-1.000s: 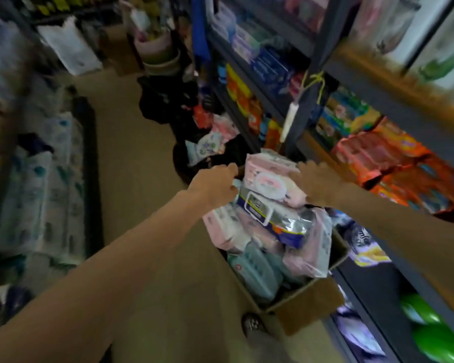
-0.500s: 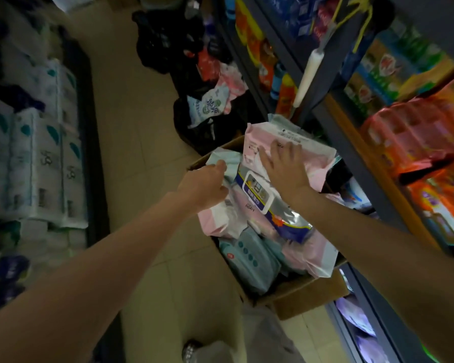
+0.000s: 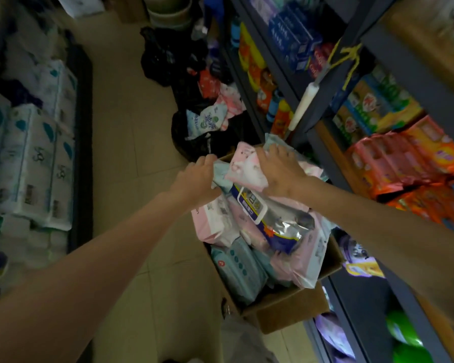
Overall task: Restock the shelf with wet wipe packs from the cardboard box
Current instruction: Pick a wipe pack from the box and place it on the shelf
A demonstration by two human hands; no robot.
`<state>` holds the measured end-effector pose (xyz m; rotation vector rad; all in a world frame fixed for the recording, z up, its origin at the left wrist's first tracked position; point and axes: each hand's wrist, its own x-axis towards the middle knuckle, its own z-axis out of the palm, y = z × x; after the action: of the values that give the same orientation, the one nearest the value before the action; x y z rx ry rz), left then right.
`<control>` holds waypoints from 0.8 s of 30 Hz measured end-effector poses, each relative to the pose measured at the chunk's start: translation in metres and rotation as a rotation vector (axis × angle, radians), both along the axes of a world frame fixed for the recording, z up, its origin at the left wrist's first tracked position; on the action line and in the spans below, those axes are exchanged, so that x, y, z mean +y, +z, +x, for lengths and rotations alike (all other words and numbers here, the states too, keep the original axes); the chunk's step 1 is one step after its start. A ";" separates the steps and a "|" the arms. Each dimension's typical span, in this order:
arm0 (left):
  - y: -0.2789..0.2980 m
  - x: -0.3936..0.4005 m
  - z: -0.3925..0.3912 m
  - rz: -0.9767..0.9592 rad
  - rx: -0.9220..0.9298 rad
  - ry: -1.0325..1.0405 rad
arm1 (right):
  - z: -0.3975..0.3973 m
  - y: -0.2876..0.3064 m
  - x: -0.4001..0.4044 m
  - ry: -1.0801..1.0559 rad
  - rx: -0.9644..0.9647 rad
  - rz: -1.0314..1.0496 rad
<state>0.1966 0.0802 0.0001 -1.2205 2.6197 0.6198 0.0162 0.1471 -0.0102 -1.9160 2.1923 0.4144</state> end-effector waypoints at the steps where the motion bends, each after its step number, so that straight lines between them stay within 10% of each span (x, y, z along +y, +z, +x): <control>1: 0.009 -0.001 0.004 -0.078 0.011 -0.045 | 0.008 0.013 0.001 0.054 -0.034 -0.001; 7: 0.066 -0.001 0.079 -0.366 -0.136 -0.130 | 0.084 0.120 -0.019 0.390 -0.194 -0.077; 15: 0.213 0.011 0.302 -0.840 0.136 0.168 | 0.285 0.259 -0.056 0.791 -0.339 -0.440; 24: 0.383 0.110 0.534 -1.397 -0.243 0.354 | 0.513 0.367 -0.057 1.018 -0.551 -0.932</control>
<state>0.7303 0.1904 0.3831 -1.8219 2.4469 -1.5022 0.5289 0.0902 0.3567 -2.9775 0.9281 -1.0857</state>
